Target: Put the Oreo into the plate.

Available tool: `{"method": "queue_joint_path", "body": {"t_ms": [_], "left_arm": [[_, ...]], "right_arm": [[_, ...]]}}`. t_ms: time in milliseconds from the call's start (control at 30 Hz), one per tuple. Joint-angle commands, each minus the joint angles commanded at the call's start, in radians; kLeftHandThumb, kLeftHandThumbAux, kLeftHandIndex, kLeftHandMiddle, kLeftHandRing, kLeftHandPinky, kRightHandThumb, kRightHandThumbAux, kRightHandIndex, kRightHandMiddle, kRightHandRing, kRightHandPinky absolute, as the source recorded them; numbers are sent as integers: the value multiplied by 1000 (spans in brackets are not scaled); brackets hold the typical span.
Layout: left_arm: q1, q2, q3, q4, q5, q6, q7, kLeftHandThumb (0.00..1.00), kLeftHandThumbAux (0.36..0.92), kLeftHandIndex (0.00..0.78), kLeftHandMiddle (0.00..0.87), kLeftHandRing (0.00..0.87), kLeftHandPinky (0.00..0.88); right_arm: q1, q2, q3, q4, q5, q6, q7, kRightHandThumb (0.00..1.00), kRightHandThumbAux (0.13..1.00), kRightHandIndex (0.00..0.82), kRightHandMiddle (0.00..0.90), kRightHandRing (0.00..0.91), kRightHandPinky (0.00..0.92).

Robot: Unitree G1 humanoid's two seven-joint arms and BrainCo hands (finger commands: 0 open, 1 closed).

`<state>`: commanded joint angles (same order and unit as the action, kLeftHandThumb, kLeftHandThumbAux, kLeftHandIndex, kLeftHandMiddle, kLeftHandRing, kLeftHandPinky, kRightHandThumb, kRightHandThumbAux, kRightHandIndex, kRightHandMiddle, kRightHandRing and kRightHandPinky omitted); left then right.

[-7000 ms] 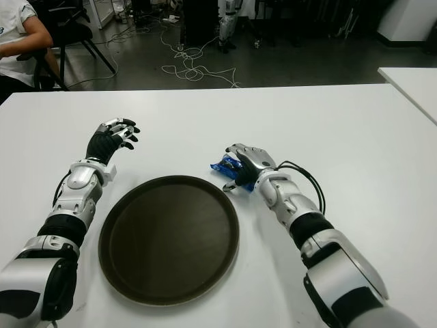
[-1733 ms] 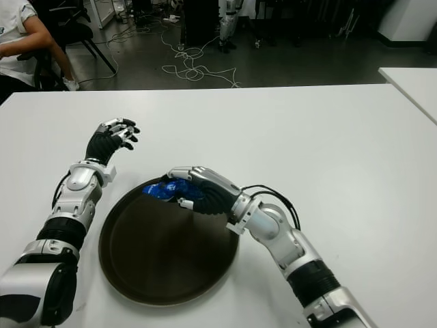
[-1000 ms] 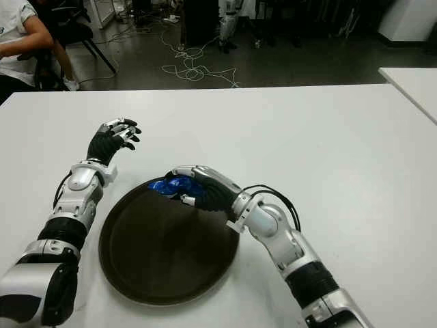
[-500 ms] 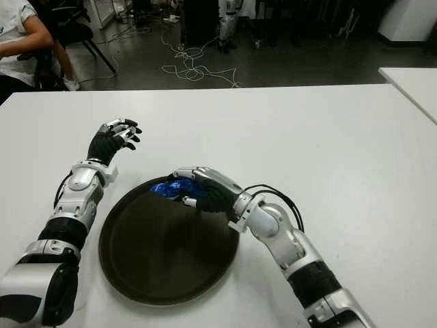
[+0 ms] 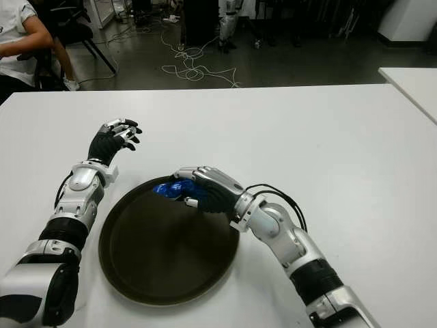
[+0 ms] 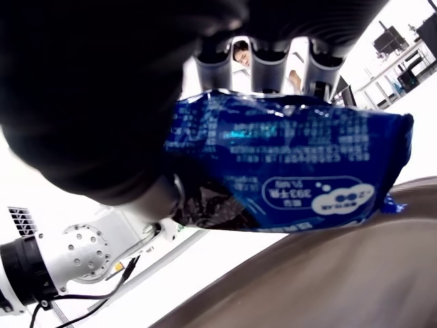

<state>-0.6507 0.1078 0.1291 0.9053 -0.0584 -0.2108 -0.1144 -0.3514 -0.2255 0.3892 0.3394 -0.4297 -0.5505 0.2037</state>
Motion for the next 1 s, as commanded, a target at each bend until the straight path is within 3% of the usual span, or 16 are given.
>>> {"method": "queue_joint_path", "body": {"t_ms": [467,1000], "left_arm": [[-2,1,-4,2,6,-1,8,834,673,419,465,502,559],[0,-3,-4,0,6,-12,10,833,672,419,467,508,555]], "right_arm": [[-17,4,6,52,8,-15,12,689,741,412,492,519,493],[-30,-7,29,66,41,32,144,687,742,411,477,513,486]]}}
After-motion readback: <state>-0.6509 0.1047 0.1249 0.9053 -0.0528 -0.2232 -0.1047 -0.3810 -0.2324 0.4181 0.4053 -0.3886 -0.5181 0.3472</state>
